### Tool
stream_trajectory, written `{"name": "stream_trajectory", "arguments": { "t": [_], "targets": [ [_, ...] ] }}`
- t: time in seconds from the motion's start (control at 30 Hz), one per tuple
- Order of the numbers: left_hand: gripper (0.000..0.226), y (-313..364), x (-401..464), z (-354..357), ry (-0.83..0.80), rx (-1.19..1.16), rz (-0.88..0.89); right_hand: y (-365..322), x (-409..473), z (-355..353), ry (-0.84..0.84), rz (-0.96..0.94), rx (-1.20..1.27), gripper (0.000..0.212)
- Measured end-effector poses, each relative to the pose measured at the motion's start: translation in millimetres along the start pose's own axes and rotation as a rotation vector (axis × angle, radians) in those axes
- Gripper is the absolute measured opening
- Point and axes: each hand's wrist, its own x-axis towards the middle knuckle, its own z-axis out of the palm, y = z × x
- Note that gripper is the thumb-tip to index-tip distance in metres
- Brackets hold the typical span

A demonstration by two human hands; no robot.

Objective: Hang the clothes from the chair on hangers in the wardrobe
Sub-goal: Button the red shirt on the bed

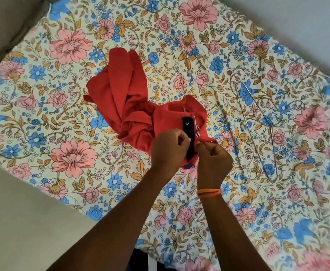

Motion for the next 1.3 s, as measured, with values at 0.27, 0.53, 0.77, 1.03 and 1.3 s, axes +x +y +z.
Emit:
{"name": "stream_trajectory", "arguments": {
  "t": [0.27,0.53,0.77,1.03,1.3],
  "targets": [
    [0.013,-2,-7,-3,-0.097,0.023,0.070,1,-10,-1,-0.095,-0.196,-0.124,0.009],
    [0.014,-10,-11,-3,-0.133,0.036,0.041,10,-20,1,-0.177,-0.135,-0.076,0.014],
    [0.014,-19,-19,-4,-0.069,-0.125,-0.035,16,-27,-8,-0.323,-0.033,0.057,0.017],
    [0.022,-8,-28,-5,0.010,-0.175,-0.061,11,-24,-5,-0.257,-0.038,0.136,0.011],
    [0.018,-17,-24,-11,-0.054,-0.106,0.117,10,-18,-13,-0.367,0.093,0.344,0.026]
  ]
}}
